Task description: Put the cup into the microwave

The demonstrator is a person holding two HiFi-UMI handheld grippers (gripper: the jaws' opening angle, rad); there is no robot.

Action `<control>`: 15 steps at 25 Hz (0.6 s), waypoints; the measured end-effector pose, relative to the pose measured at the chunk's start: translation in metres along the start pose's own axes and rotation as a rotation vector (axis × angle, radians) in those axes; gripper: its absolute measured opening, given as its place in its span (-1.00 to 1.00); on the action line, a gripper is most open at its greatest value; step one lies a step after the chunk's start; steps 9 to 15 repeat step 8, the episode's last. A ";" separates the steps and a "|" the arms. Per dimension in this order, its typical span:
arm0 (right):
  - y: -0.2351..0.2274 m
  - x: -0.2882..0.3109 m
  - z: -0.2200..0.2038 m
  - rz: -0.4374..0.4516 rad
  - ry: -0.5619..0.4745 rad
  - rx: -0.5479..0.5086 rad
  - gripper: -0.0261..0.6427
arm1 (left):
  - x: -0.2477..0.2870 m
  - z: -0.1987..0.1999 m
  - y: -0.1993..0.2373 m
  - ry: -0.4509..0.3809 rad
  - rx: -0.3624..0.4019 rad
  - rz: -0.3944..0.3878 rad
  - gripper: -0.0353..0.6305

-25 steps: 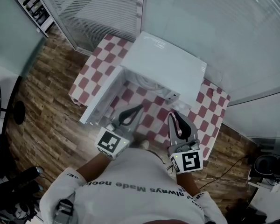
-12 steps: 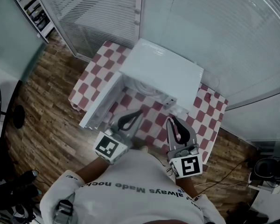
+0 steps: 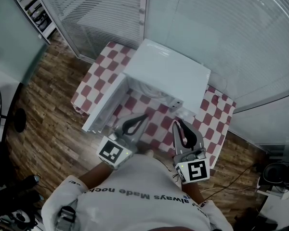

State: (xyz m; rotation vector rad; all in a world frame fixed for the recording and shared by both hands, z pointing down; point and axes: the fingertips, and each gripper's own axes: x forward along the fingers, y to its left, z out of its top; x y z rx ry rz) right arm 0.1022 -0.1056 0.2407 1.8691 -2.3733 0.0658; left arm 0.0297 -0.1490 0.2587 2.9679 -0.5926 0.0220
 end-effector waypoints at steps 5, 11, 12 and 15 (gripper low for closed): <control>0.002 0.000 -0.002 -0.001 0.003 0.000 -0.78 | -0.002 -0.005 0.000 0.007 0.007 -0.012 -0.88; 0.002 0.000 -0.002 -0.002 0.003 0.000 -0.78 | -0.002 -0.002 0.001 -0.006 -0.003 -0.007 -0.88; 0.002 0.000 -0.002 -0.002 0.003 0.000 -0.78 | -0.002 -0.002 0.001 -0.006 -0.003 -0.007 -0.88; 0.002 0.000 -0.002 -0.002 0.003 0.000 -0.78 | -0.002 -0.002 0.001 -0.006 -0.003 -0.007 -0.88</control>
